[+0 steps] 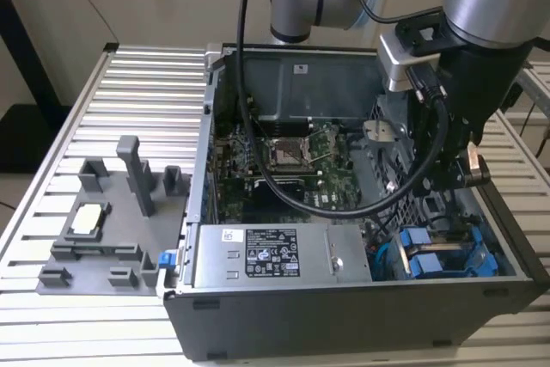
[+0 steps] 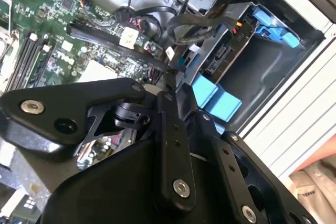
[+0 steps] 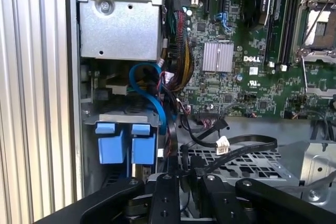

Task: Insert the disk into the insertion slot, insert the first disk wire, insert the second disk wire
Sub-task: 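Insert the second disk wire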

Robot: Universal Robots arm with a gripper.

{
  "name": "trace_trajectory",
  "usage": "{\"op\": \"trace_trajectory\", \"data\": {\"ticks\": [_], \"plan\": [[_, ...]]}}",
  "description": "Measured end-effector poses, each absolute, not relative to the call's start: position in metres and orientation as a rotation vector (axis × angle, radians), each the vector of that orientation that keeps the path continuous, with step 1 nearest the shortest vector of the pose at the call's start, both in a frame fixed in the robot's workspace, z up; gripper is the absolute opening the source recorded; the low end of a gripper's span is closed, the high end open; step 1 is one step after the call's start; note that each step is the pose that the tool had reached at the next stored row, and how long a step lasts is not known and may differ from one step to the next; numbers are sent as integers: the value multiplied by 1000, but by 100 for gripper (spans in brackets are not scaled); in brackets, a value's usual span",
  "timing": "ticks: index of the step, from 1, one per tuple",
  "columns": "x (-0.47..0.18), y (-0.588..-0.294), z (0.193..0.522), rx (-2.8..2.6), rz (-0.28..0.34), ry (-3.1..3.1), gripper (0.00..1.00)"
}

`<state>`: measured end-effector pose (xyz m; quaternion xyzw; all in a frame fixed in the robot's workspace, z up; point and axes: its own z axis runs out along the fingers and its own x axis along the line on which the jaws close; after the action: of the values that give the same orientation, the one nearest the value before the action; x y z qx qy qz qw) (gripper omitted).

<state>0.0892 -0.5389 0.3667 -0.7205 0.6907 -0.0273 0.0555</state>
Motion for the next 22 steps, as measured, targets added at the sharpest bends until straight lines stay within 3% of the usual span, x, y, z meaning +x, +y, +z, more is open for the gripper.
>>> {"op": "trace_trajectory", "data": {"ticks": [4,5,13,22], "plan": [[89,-539,366,-2188,-85,2097,22],[89,-539,366,-2189,-86,2097,16],[92,-539,365,-2190,-82,2099,16],[116,-549,364,-2219,-17,2129,16]]}}
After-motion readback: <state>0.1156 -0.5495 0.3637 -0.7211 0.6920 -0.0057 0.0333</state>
